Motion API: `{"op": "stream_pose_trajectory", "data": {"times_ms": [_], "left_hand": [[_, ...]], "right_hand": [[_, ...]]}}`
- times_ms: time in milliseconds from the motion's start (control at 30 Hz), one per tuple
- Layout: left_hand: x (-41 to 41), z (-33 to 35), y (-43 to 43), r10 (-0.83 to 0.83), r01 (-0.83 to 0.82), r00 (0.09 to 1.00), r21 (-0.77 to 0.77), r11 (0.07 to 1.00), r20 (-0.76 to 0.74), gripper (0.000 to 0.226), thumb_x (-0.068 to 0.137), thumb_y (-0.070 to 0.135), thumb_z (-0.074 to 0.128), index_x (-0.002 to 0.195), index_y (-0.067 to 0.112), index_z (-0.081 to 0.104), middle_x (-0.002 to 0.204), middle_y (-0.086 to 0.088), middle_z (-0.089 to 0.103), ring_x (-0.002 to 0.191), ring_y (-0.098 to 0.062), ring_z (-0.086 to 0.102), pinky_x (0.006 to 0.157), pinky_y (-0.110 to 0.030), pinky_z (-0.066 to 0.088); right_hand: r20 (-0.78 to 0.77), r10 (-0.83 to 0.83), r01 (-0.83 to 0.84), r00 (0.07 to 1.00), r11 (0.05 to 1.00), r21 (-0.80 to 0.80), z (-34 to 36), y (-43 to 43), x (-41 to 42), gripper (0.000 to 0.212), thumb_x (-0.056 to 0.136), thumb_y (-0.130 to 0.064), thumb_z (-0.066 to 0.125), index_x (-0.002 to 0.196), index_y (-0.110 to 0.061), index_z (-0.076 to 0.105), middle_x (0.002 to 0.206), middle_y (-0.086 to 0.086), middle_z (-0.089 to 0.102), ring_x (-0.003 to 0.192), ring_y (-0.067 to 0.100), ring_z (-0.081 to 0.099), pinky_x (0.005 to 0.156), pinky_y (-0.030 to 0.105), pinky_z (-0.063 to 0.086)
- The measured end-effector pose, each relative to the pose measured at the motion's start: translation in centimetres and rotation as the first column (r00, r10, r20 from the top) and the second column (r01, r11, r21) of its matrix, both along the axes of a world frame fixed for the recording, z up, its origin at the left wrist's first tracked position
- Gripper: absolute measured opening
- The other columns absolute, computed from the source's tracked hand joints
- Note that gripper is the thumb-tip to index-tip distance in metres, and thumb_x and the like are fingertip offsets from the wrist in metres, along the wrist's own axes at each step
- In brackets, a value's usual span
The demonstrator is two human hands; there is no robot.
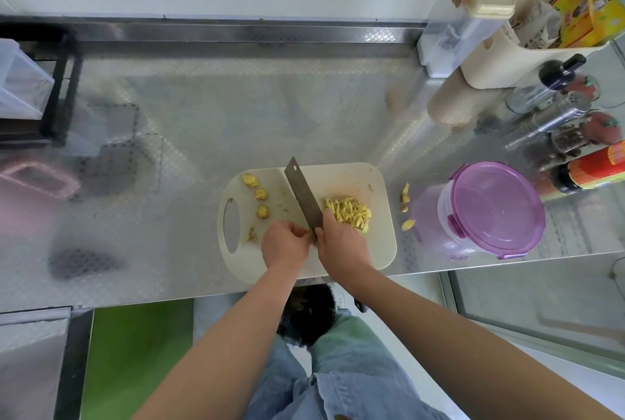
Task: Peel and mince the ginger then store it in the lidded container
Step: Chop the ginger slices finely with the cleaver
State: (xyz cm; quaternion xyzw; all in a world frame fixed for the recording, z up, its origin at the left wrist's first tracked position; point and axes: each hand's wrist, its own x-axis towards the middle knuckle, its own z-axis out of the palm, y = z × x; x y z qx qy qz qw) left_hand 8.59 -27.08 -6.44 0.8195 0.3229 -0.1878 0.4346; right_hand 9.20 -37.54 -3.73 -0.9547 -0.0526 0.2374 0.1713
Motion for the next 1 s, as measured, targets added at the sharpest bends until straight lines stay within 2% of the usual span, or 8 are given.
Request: {"op": "stream_pose_trajectory", "data": {"times_ms": [133, 267, 400, 533, 633, 767, 1000], "left_hand": [[-0.2, -0.1, -0.1, 0.024, -0.024, 1.000, -0.016, 1.000, 0.012, 0.022, 0.077, 0.024, 0.073, 0.058, 0.017, 0.065, 0.059, 0.004, 0.063, 0.060, -0.015, 0.059, 0.048, -0.022, 0.034], [-0.3, -0.3, 0.0, 0.031, -0.030, 0.999, -0.038, 0.999, 0.008, 0.012, 0.075, 0.017, 0.071, 0.065, 0.012, 0.070, 0.065, 0.000, 0.068, 0.067, -0.019, 0.065, 0.058, -0.024, 0.044], [-0.3, -0.2, 0.0, 0.036, -0.035, 0.999, -0.048, 0.998, 0.008, 0.010, 0.075, 0.016, 0.069, 0.066, 0.012, 0.070, 0.066, 0.000, 0.069, 0.069, -0.019, 0.066, 0.062, -0.028, 0.050], [-0.2, 0.0, 0.0, 0.004, -0.004, 1.000, -0.019, 1.000, 0.004, 0.012, 0.075, 0.017, 0.067, 0.064, 0.012, 0.068, 0.065, -0.001, 0.066, 0.067, -0.021, 0.061, 0.055, -0.026, 0.039], [-0.2, 0.0, 0.0, 0.011, -0.011, 1.000, -0.018, 1.000, 0.000, 0.009, 0.076, 0.018, 0.069, 0.068, 0.015, 0.069, 0.072, -0.001, 0.070, 0.072, -0.021, 0.063, 0.060, -0.026, 0.042], [-0.3, -0.1, 0.0, 0.017, -0.017, 1.000, -0.022, 1.000, 0.003, 0.009, 0.078, 0.017, 0.070, 0.070, 0.015, 0.071, 0.073, -0.001, 0.070, 0.074, -0.020, 0.064, 0.061, -0.025, 0.040], [-0.1, 0.1, 0.0, 0.018, -0.018, 1.000, -0.010, 1.000, -0.003, 0.007, 0.078, 0.016, 0.070, 0.071, 0.014, 0.073, 0.072, -0.001, 0.070, 0.073, -0.020, 0.063, 0.058, -0.024, 0.038]], "right_hand": [[0.013, -0.019, 0.019, 1.000, 0.999, 0.042, -0.4, 0.2, 1.1, 0.016, 0.102, -0.025, 0.037, 0.108, -0.011, 0.041, 0.081, 0.009, 0.058, 0.077, 0.034, 0.060, 0.057, 0.033, 0.037], [0.037, -0.093, 0.091, 0.995, 0.994, 0.060, -0.3, -1.1, 1.6, 0.020, 0.102, -0.024, 0.037, 0.116, -0.010, 0.042, 0.079, 0.005, 0.053, 0.072, 0.028, 0.054, 0.058, 0.032, 0.037], [0.017, -0.019, 0.018, 1.000, 0.994, 0.110, 0.1, -2.0, 1.1, 0.019, 0.101, -0.026, 0.039, 0.111, -0.010, 0.042, 0.078, 0.009, 0.059, 0.068, 0.028, 0.054, 0.057, 0.033, 0.039], [0.017, 0.018, -0.020, 1.000, 0.996, 0.087, 0.2, -1.8, -0.2, 0.020, 0.101, -0.027, 0.039, 0.111, -0.011, 0.044, 0.083, 0.011, 0.061, 0.070, 0.028, 0.054, 0.058, 0.033, 0.039], [0.012, 0.016, -0.017, 1.000, 0.998, 0.067, 0.2, -1.5, -0.8, 0.019, 0.101, -0.028, 0.038, 0.110, -0.012, 0.042, 0.081, 0.009, 0.059, 0.073, 0.030, 0.057, 0.060, 0.035, 0.043], [0.010, 0.021, -0.021, 1.000, 0.999, 0.028, 0.3, -1.3, -1.1, 0.016, 0.102, -0.028, 0.036, 0.107, -0.013, 0.040, 0.076, 0.005, 0.051, 0.069, 0.026, 0.051, 0.060, 0.034, 0.039], [-0.007, 0.032, -0.032, 0.999, 0.999, -0.010, 0.2, -0.8, -1.4, 0.015, 0.103, -0.026, 0.035, 0.111, -0.014, 0.038, 0.084, 0.008, 0.059, 0.073, 0.028, 0.056, 0.061, 0.035, 0.042]]}}
